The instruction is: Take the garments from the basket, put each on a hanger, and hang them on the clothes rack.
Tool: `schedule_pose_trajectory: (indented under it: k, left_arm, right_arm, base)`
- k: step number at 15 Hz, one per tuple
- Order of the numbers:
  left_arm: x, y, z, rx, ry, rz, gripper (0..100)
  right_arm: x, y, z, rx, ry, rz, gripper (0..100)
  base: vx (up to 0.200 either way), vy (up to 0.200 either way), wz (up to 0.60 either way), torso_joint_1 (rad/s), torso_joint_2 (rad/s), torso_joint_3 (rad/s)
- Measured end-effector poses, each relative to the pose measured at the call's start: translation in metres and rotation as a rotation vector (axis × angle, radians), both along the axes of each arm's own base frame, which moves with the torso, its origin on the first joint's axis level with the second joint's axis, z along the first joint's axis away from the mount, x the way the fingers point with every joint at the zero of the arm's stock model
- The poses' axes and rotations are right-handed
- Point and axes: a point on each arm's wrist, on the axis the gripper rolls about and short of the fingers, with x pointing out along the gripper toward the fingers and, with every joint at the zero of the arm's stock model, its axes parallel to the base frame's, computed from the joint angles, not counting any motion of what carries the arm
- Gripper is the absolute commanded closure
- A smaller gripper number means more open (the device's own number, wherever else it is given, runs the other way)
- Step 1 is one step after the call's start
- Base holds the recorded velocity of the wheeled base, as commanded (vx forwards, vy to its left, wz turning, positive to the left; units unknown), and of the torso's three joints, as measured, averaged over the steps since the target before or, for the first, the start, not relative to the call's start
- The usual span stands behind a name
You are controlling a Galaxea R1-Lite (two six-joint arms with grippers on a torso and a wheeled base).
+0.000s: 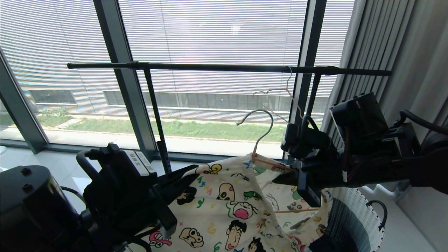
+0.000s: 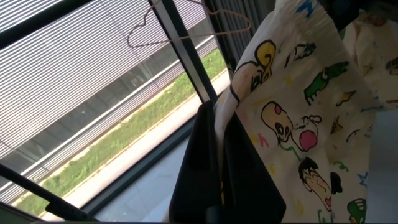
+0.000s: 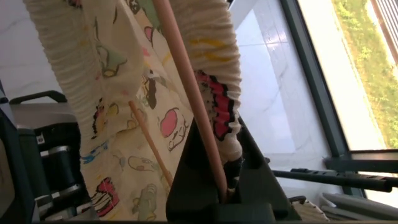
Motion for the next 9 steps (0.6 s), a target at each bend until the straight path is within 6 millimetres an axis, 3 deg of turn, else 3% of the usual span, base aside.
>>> schedule_pose_trajectory:
  k: [3, 4, 9]
  left_arm:
    - [0.0, -0.001, 0.0, -0.001, 0.003, -0.004, 100]
    - [0.0, -0.001, -0.001, -0.003, 0.006, -0.004, 0]
    - [0.005, 0.003, -0.002, -0.013, 0.023, 0.031, 0]
  right_arm:
    - [0.001, 0.001, 0.003, 0.001, -0.058, 0.022, 100]
    - [0.002, 0.001, 0.005, 0.006, -0.095, 0.034, 100]
    - [0.003, 0.001, 0.015, 0.021, -0.289, 0.104, 100]
  base:
    - [0.0, 0.0, 0.0, 0.0, 0.0, 0.0]
    - [0.0, 0.0, 0.0, 0.0, 0.0, 0.0]
    - [0.0, 0.0, 0.0, 0.0, 0.0, 0.0]
